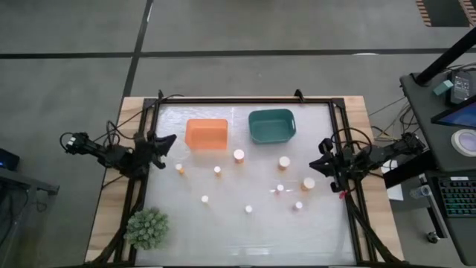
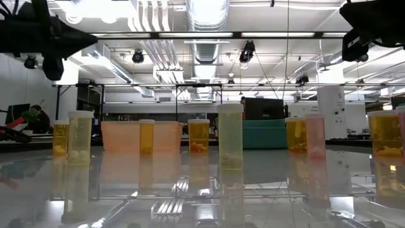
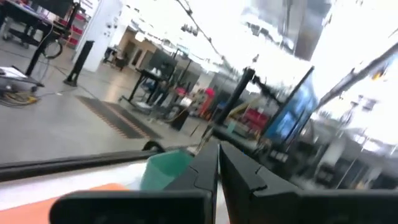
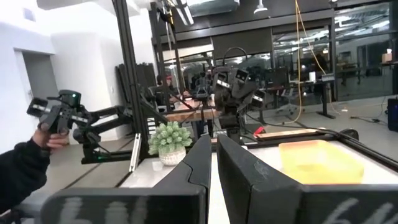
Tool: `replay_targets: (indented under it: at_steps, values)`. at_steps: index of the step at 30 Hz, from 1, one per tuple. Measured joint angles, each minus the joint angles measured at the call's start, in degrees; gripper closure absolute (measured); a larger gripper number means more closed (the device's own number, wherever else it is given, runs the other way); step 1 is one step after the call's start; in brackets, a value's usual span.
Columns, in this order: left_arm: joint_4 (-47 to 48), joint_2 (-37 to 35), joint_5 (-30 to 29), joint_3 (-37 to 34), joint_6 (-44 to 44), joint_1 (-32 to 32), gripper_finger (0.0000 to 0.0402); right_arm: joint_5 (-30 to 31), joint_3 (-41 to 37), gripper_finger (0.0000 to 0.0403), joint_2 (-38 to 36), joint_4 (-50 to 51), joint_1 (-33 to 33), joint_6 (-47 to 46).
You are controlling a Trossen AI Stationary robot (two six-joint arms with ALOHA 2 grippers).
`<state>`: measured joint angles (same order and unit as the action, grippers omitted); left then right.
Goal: Pick and place medicine bottles into bin by pill shape (circle, oval)
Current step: Put the top left large orange pill bottle into the orange bin
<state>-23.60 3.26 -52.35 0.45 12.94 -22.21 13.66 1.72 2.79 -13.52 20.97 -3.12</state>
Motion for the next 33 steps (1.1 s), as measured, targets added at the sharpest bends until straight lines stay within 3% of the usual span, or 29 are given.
replay_targets:
  at_steps: [4,8,10,16,21,33]
  values:
    - [-4.9,0.0,-0.4,0.0,-3.5,0.0,0.0402,2.2,0.0,0.0385,0.0,-0.9,0.0,5.1]
    - [-8.8,0.0,-1.1,0.0,-5.8,0.0,0.0402,15.0,0.0,0.0385,0.0,-4.4,0.0,9.4]
    - [-9.4,0.0,-0.4,0.0,-6.0,0.0,0.0402,18.4,0.0,0.0385,0.0,-5.5,0.0,12.8]
    - [-12.0,3.0,0.0,1.3,-6.4,0.0,0.0402,18.8,0.0,0.0385,0.0,-12.6,0.0,24.6]
    - [-13.7,10.1,0.0,5.1,-7.8,0.0,0.0402,16.3,0.0,0.0385,0.0,-18.2,0.0,32.4]
    - [-15.1,30.8,0.1,22.5,-13.3,0.1,0.0402,8.4,0.0,0.0385,0.0,-27.9,0.0,45.0]
